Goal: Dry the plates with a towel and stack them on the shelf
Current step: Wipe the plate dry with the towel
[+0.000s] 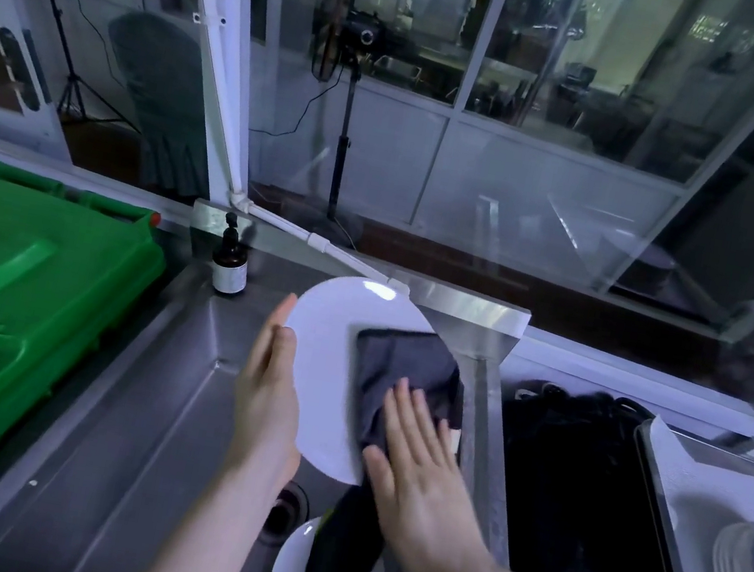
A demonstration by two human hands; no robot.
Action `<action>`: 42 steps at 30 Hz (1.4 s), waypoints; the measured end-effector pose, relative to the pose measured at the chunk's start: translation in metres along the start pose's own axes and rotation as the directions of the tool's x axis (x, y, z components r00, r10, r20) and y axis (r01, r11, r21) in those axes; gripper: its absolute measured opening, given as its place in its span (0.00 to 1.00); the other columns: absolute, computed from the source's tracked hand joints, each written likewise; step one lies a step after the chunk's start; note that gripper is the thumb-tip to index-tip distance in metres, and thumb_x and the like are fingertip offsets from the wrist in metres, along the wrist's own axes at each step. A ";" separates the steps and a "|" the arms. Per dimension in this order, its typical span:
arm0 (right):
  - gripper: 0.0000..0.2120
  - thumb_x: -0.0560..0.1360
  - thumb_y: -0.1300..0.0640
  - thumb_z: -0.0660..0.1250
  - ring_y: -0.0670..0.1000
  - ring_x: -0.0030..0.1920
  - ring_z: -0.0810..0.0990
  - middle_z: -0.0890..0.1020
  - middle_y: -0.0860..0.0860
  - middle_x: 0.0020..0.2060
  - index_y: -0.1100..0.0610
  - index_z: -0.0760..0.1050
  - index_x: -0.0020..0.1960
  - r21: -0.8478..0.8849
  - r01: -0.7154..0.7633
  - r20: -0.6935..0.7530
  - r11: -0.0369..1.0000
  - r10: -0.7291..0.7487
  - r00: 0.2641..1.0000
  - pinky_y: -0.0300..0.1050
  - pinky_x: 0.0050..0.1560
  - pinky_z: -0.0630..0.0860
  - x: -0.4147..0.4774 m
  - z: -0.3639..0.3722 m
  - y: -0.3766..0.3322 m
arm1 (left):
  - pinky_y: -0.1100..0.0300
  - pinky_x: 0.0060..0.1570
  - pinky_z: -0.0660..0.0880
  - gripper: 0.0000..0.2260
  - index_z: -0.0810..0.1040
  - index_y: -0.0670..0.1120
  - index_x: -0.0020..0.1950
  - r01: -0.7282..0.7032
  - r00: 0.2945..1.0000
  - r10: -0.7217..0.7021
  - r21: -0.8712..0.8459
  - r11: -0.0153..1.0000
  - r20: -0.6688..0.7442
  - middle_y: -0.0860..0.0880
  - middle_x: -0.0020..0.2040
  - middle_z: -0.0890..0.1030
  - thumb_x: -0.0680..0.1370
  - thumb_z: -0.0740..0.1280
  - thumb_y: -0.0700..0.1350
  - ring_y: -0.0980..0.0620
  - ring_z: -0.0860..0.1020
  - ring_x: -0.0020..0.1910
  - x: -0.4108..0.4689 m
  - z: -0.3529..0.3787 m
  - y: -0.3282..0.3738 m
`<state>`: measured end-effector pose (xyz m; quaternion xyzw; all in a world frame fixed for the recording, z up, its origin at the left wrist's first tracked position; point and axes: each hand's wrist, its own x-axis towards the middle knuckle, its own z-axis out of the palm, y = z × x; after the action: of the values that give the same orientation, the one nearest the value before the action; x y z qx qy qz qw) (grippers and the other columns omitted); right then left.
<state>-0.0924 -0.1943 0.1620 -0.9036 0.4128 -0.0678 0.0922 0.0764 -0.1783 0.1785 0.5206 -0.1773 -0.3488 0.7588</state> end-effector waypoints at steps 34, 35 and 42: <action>0.12 0.69 0.51 0.77 0.40 0.48 0.79 0.83 0.40 0.44 0.47 0.78 0.49 0.694 -0.019 -0.144 0.720 0.164 0.976 0.36 0.53 0.72 0.059 -0.077 0.042 | 0.50 0.75 0.61 0.17 0.76 0.70 0.65 -0.160 0.876 -0.044 0.376 0.913 0.481 0.69 0.66 0.76 0.78 0.58 0.61 0.64 0.68 0.72 0.017 -0.021 0.028; 0.15 0.69 0.49 0.77 0.41 0.51 0.80 0.84 0.42 0.47 0.49 0.79 0.52 0.661 -0.021 -0.129 0.751 0.141 0.981 0.37 0.56 0.72 0.062 -0.078 0.041 | 0.50 0.76 0.58 0.17 0.76 0.69 0.65 -0.182 0.866 -0.038 0.384 0.905 0.499 0.69 0.67 0.76 0.78 0.58 0.60 0.66 0.67 0.72 0.016 -0.020 0.027; 0.08 0.75 0.58 0.71 0.43 0.51 0.81 0.85 0.46 0.49 0.51 0.80 0.54 0.874 -0.038 -0.164 0.484 0.368 0.915 0.39 0.56 0.75 0.034 -0.051 0.040 | 0.57 0.52 0.80 0.15 0.76 0.72 0.64 -0.008 0.962 -0.059 0.242 0.970 0.267 0.66 0.62 0.80 0.81 0.56 0.61 0.60 0.79 0.62 0.006 -0.026 0.013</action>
<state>-0.1103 -0.2513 0.2042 -0.6572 0.4395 -0.4008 0.4630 0.1015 -0.1622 0.1795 0.5582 -0.3144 -0.4027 0.6538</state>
